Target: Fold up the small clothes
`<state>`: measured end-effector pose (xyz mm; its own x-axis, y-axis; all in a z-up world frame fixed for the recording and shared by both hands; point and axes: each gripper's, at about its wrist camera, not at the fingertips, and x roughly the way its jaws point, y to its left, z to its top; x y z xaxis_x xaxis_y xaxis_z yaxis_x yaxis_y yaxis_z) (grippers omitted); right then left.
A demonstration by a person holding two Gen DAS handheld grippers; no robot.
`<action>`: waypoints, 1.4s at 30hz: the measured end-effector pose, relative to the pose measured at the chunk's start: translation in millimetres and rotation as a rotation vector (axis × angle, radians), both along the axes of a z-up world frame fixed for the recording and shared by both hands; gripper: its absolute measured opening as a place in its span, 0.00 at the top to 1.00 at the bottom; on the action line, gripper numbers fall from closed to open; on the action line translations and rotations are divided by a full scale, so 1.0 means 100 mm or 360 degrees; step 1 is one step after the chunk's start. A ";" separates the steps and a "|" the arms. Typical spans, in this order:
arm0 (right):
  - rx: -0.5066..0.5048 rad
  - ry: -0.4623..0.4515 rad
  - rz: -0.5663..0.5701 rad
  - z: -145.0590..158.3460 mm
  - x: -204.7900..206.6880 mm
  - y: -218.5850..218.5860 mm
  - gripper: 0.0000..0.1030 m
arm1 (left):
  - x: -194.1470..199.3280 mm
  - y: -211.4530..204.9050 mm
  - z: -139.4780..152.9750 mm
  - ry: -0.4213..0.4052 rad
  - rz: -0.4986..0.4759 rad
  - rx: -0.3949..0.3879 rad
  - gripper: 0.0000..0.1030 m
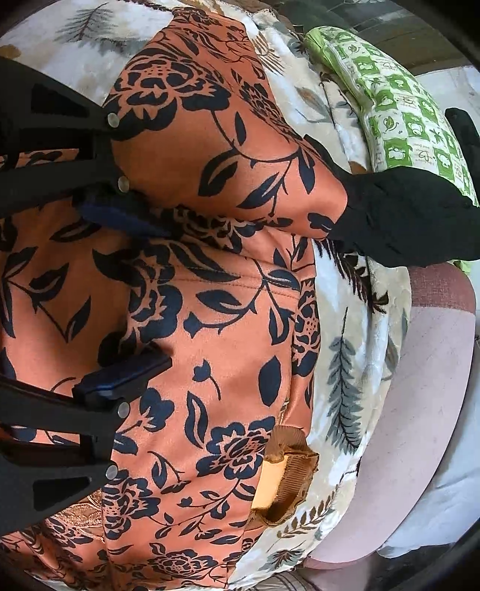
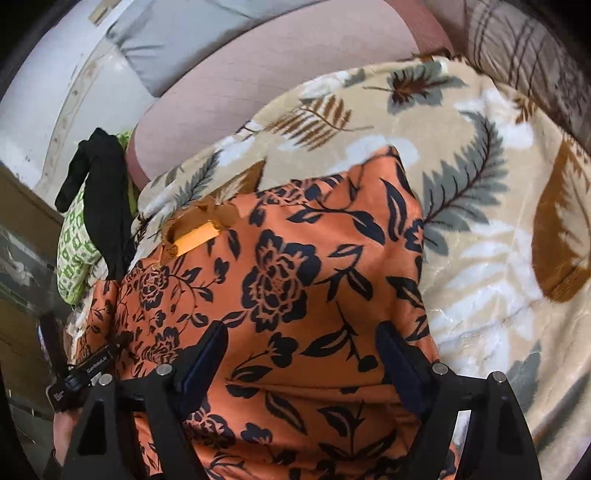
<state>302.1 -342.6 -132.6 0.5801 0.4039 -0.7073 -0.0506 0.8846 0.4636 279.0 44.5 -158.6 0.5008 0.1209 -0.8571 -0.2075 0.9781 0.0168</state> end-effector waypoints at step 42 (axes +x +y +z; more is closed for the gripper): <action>-0.0355 0.0000 0.0129 0.05 -0.81 0.83 0.18 | -1.36 3.49 -0.12 -0.0562 0.0980 -0.1130 0.17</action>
<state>221.3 -259.4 -127.6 0.5523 0.2827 -0.7843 -0.1254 0.9582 0.2572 142.9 393.2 -170.8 0.7627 -0.0372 -0.6457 -0.5611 0.4585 -0.6892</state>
